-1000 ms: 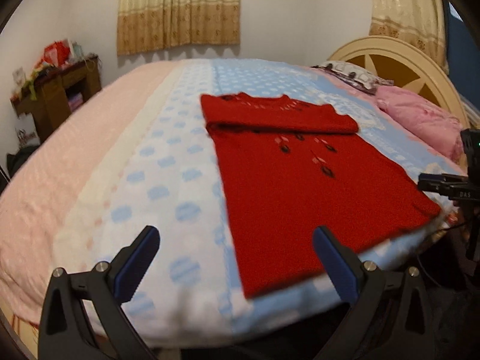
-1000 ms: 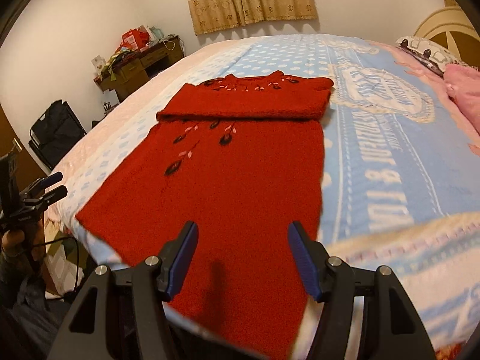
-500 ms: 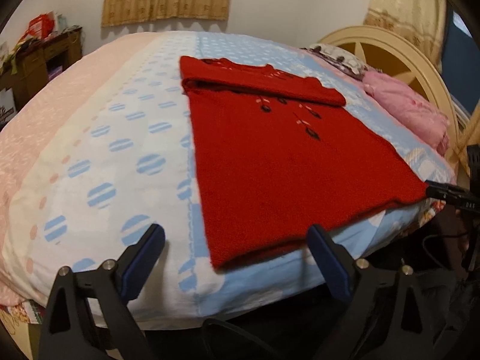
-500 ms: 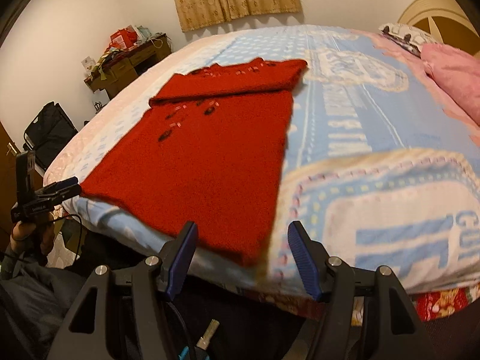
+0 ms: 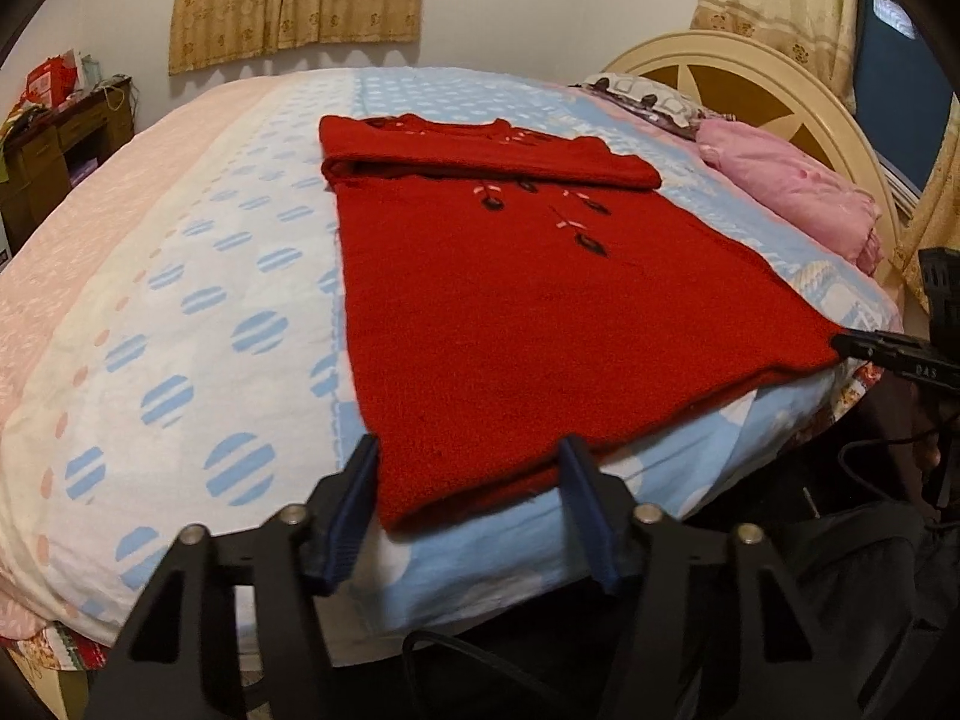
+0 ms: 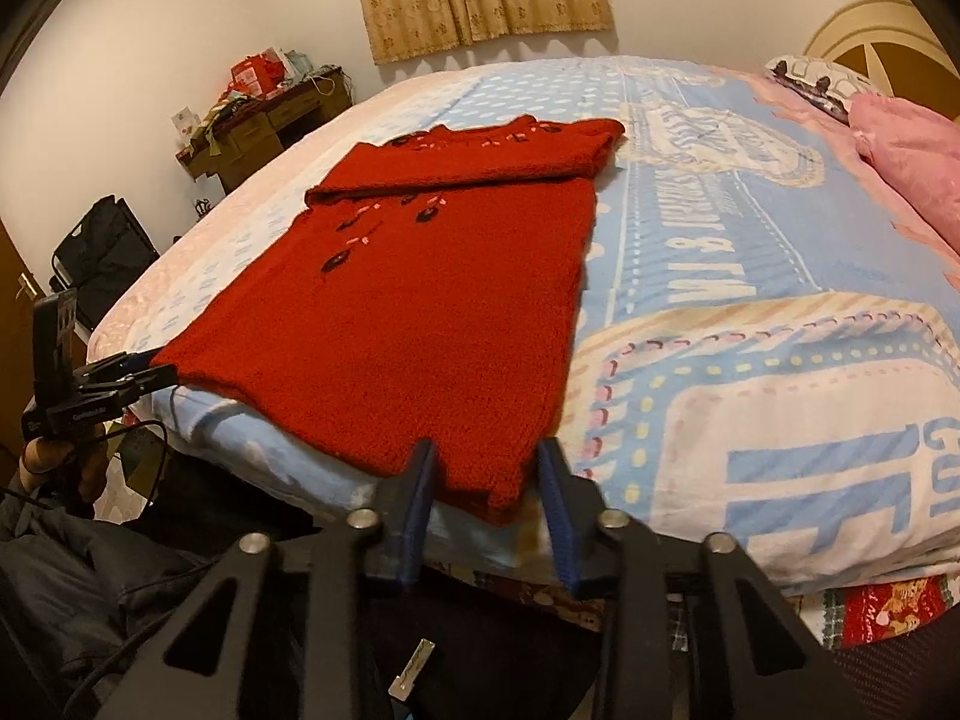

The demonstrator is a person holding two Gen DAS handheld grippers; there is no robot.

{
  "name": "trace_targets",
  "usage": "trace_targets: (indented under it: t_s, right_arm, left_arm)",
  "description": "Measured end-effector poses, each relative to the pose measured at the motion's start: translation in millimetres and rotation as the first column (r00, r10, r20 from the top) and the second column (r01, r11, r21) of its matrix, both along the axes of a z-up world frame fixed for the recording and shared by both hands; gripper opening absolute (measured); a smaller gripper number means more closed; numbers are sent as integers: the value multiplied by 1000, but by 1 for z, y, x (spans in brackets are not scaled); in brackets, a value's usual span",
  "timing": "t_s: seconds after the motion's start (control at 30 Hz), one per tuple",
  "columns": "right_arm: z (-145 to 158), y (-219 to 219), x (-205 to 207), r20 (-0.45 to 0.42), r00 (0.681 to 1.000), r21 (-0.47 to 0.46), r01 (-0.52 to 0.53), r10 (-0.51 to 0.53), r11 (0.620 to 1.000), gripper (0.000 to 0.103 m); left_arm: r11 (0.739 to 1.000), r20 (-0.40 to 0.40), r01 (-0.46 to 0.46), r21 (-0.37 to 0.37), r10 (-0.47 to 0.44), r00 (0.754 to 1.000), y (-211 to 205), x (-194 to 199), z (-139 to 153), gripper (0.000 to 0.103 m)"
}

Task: Fold small clothes
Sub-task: 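Close the left gripper on the hem while the right gripper grasps it too, then lift the hem with both grippers and fold it toward the collar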

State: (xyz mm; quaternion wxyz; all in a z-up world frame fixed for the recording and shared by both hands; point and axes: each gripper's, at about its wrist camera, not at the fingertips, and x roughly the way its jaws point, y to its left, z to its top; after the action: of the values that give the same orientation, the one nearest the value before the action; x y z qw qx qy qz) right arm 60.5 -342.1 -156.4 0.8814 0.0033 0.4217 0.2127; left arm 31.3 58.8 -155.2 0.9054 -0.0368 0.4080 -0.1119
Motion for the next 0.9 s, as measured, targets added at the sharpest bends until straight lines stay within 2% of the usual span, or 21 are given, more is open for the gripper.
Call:
trace_targets:
  t_s: [0.03, 0.07, 0.23, 0.43, 0.63, 0.9]
  right_arm:
    - [0, 0, 0, 3, 1000, 8, -2, 2, 1000, 14]
    - [1, 0, -1, 8, 1000, 13, -1, 1, 1000, 12]
    - [11, -11, -2, 51, 999, 109, 9, -15, 994, 9]
    - [25, -14, 5, 96, 995, 149, 10, -25, 989, 9]
    - [42, -19, 22, 119, 992, 206, 8, -33, 979, 9]
    - [78, -19, 62, 178, 983, 267, -4, -46, 964, 9]
  left_arm:
    - [1000, 4, 6, -2, -6, 1000, 0, -1, 1, 41]
    - [1000, 7, 12, 3, -12, 1000, 0, -1, 2, 19]
    - [999, 51, 16, -37, -14, 999, 7, -3, 16, 16]
    - [997, 105, 31, -71, -24, 994, 11, 6, 37, 16]
    - [990, 133, 33, -137, -15, 991, 17, 31, 56, 14]
    - [989, 186, 32, -146, -5, 983, 23, 72, 85, 14]
